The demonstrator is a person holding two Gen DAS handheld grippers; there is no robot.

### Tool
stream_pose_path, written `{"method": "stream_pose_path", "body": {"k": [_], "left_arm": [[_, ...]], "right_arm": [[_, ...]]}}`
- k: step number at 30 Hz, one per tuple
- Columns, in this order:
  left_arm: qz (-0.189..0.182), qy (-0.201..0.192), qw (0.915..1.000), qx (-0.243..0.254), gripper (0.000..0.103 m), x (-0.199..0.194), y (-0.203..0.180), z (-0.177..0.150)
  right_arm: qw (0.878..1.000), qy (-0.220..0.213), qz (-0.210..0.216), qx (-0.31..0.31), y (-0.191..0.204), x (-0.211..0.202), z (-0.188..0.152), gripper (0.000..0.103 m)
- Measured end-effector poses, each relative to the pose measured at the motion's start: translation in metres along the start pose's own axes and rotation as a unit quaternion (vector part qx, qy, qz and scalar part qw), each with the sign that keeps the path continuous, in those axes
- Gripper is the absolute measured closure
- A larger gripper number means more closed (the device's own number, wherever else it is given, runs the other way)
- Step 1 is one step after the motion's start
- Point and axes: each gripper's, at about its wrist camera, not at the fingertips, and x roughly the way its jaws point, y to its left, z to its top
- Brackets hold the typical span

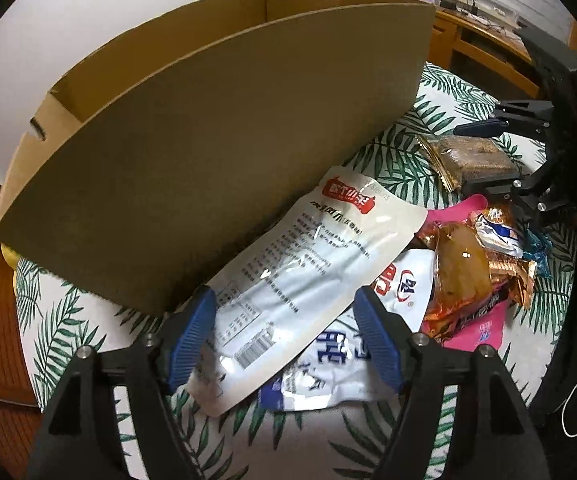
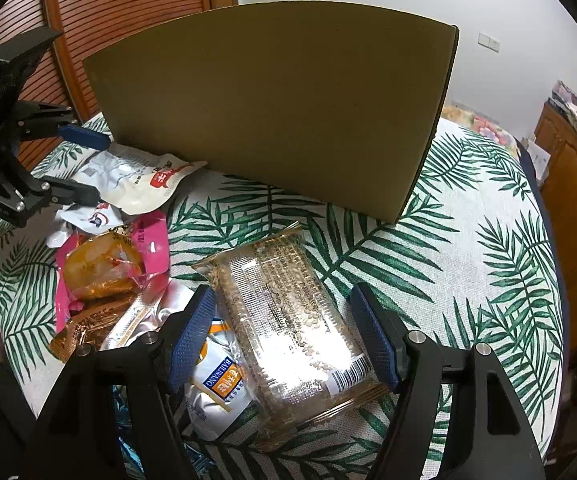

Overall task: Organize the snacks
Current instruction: 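Grasp the white duck-gizzard bag with the left gripper while the right grasps the clear nut-bar pack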

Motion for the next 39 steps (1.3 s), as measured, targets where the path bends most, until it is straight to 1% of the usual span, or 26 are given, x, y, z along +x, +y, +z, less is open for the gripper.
{"method": "stream_pose_path", "body": {"k": [4, 7, 10, 17, 22, 23, 24, 26, 28, 30, 34, 37, 39], "left_arm": [[-0.034, 0.012, 0.9993, 0.008, 0.03, 0.006, -0.009, 0.008], [-0.034, 0.014, 0.999, 0.026, 0.03, 0.007, -0.015, 0.008], [-0.035, 0.014, 0.9989, 0.028, 0.029, 0.008, -0.017, 0.012], [-0.045, 0.007, 0.9989, 0.013, 0.021, 0.01, -0.015, 0.013], [-0.048, -0.002, 0.9988, 0.004, 0.019, 0.011, -0.016, 0.011], [-0.049, -0.003, 0.9988, 0.004, 0.021, 0.012, -0.018, 0.012], [-0.051, -0.005, 0.9987, 0.003, 0.027, 0.012, -0.017, 0.011], [-0.05, -0.007, 0.9987, 0.003, 0.031, 0.009, -0.017, 0.009], [-0.045, -0.008, 0.9989, 0.013, 0.037, 0.007, -0.021, 0.006], [-0.046, -0.009, 0.9986, 0.023, 0.045, 0.002, -0.025, 0.005], [-0.045, -0.013, 0.9985, 0.027, 0.053, -0.005, -0.031, 0.0], [-0.06, -0.022, 0.9977, 0.021, 0.058, -0.014, -0.035, -0.003], [-0.063, -0.028, 0.9974, 0.021, 0.061, -0.017, -0.037, -0.005]], "right_arm": [[1.0, 0.0, 0.0, 0.0, 0.0, 0.0, 0.0, 0.031], [1.0, 0.0, 0.001, 0.001, 0.0, 0.0, 0.0, 0.031], [1.0, -0.001, 0.003, 0.002, 0.0, 0.0, 0.0, 0.031], [1.0, -0.001, 0.006, 0.005, -0.002, 0.0, 0.001, 0.031], [1.0, -0.001, 0.004, 0.003, -0.003, 0.001, 0.002, 0.031], [1.0, -0.001, 0.005, 0.003, -0.003, 0.001, 0.002, 0.031], [1.0, -0.001, 0.005, 0.004, -0.003, 0.001, 0.002, 0.031], [1.0, -0.001, 0.005, 0.003, -0.002, 0.0, 0.001, 0.031], [1.0, -0.001, 0.005, 0.003, -0.002, 0.0, 0.001, 0.031], [1.0, -0.001, 0.004, 0.003, -0.002, 0.0, 0.002, 0.031], [1.0, 0.0, 0.003, 0.002, -0.001, 0.001, 0.001, 0.031], [1.0, 0.0, 0.0, 0.0, 0.0, 0.002, 0.001, 0.031], [1.0, 0.001, -0.003, -0.003, 0.001, 0.003, 0.002, 0.031]]}}
